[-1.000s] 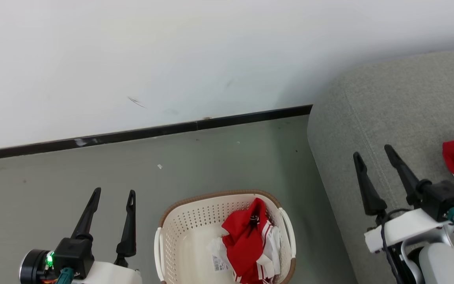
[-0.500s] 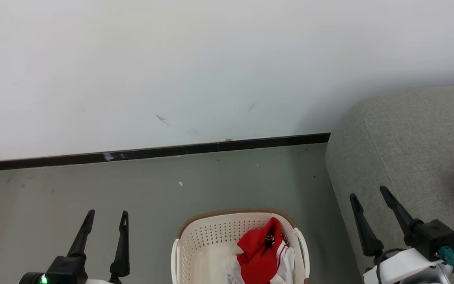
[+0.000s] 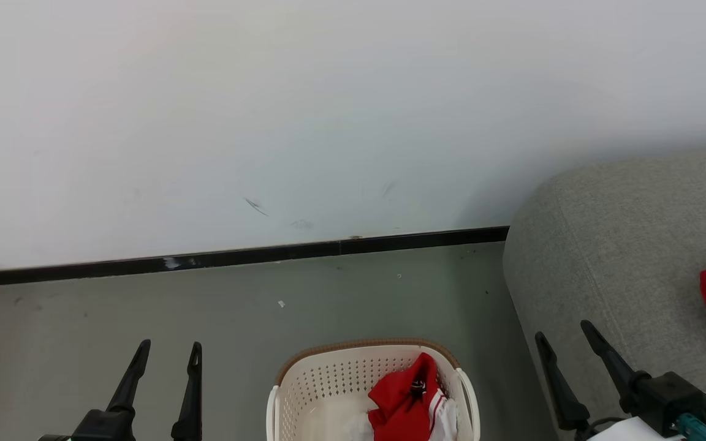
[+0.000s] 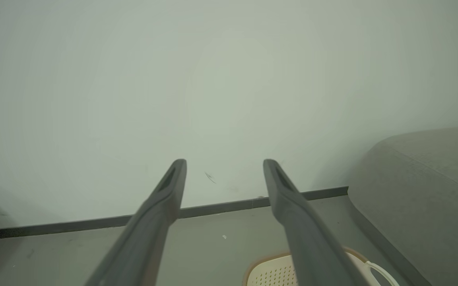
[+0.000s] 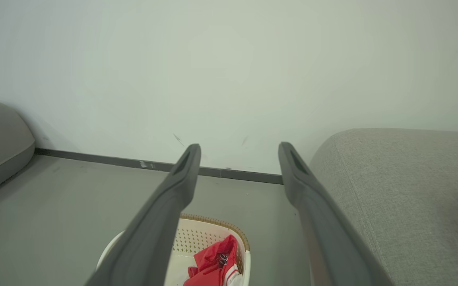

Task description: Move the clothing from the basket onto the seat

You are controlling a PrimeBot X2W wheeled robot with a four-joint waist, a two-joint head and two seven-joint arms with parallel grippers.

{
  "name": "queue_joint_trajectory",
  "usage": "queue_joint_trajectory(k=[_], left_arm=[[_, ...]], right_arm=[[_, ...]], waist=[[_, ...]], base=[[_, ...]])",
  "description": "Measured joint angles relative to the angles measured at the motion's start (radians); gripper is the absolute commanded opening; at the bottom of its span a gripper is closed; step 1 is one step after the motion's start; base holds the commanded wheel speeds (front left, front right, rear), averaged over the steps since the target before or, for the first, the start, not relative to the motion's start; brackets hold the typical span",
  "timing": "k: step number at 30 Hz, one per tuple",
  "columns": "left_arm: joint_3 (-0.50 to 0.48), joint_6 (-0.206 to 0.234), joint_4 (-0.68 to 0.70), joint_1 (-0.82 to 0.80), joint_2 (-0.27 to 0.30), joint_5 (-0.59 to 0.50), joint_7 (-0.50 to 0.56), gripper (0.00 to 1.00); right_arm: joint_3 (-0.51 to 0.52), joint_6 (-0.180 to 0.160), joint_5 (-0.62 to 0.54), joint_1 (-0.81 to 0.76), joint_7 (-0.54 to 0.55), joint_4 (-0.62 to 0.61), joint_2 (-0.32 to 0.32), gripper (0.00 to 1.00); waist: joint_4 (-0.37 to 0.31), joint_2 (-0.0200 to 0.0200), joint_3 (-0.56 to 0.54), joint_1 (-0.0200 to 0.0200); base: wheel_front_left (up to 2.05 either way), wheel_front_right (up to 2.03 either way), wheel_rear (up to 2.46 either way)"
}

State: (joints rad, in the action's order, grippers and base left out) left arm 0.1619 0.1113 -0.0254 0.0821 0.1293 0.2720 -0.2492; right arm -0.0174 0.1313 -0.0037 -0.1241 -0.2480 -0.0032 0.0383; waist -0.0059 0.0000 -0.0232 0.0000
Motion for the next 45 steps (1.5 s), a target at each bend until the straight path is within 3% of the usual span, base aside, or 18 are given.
queue_joint_trajectory(k=[33,45], left_arm=[[-0.008,-0.031,0.004,-0.001,-0.002,-0.020,0.000,1.00],[0.048,-0.073,-0.045,-0.080,0.011,-0.058,0.000,1.00]], right_arm=[[0.026,0.000,0.038,-0.014,0.000,-0.086,0.000,1.00],[0.034,0.000,0.036,0.013,0.000,-0.122,0.000,1.00]], waist=[[-0.030,0.0000,0.071,0.0000],[-0.045,0.0000,0.136,0.0001]], base=[[0.00,0.00,0.00],[0.00,0.00,0.00]])
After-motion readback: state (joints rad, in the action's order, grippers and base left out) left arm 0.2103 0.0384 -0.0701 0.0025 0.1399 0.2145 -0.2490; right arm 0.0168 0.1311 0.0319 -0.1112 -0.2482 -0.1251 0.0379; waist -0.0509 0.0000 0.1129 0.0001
